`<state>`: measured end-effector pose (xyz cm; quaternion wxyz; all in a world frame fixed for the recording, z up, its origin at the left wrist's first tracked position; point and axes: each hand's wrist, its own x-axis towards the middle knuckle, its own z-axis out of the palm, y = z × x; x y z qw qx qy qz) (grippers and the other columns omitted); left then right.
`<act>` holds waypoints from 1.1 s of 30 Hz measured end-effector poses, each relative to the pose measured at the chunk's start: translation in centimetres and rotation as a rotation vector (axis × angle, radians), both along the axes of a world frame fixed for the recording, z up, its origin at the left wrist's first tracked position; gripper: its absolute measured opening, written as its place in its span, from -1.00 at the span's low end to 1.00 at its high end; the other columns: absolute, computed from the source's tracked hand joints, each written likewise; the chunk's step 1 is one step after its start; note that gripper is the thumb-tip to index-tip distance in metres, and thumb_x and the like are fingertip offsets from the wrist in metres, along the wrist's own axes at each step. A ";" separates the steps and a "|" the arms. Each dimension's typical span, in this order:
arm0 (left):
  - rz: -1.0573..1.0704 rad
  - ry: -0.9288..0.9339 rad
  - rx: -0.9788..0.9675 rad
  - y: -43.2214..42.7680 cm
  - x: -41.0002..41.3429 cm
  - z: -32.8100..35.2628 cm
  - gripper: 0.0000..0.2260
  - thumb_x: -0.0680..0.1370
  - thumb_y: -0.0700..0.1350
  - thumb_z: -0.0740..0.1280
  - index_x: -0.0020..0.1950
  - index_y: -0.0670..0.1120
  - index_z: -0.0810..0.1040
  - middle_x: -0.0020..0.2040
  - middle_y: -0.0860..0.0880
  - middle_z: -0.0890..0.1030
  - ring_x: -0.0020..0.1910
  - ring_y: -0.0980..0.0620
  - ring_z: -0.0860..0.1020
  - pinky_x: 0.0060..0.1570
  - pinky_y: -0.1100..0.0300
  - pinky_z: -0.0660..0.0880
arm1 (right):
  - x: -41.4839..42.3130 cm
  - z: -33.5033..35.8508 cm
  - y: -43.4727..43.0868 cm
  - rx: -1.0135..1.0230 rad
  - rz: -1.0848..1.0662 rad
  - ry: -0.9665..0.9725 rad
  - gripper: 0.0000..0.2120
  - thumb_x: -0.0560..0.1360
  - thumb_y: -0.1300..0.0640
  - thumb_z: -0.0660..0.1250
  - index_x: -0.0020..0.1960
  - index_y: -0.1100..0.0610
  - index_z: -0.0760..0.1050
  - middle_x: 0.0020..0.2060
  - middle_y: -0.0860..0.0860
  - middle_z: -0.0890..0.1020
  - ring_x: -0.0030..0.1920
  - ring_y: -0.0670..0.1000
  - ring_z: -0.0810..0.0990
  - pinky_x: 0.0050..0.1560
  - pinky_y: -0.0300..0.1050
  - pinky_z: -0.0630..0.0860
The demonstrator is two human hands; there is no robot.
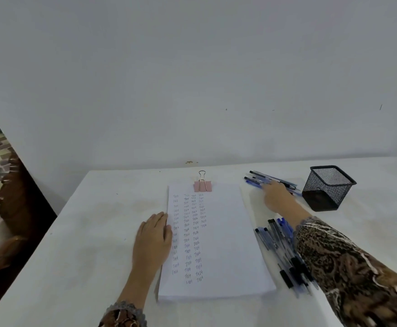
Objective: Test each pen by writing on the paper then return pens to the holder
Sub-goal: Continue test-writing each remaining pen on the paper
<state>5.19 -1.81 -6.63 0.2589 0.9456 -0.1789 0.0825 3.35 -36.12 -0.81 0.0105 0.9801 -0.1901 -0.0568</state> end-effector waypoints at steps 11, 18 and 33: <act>0.002 0.017 0.013 0.0 -0.1 0.1 -0.60 0.61 -0.04 0.04 0.42 -0.11 0.32 0.42 0.00 0.36 0.43 0.06 0.26 0.46 0.08 0.13 | 0.1 -0.4 -0.2 -0.031 -0.013 -0.153 -0.81 0.60 0.18 0.14 0.17 0.13 0.42 0.14 0.08 0.52 0.15 0.12 0.50 0.05 -0.02 0.44; 0.012 0.003 -0.001 0.0 -0.3 0.1 -0.47 0.51 0.04 -0.06 0.40 -0.12 0.36 0.40 -0.02 0.39 0.42 0.03 0.29 0.46 0.07 0.14 | -0.3 5.3 5.4 1.536 -0.141 -0.706 -0.75 0.62 0.25 0.04 -0.05 0.09 0.47 -0.24 0.04 0.45 -0.46 -0.07 0.46 -0.33 -0.17 0.33; 0.017 0.033 -0.003 0.0 -0.4 0.4 -0.59 0.61 -0.02 0.01 0.44 -0.09 0.30 0.44 0.02 0.32 0.45 0.08 0.22 0.48 0.14 0.04 | -4.0 -2.3 15.9 2.648 -0.430 -0.974 -0.55 0.22 -0.25 0.18 -0.55 0.08 0.13 -0.62 -0.03 0.12 -0.46 -0.01 0.01 -0.43 -0.16 0.10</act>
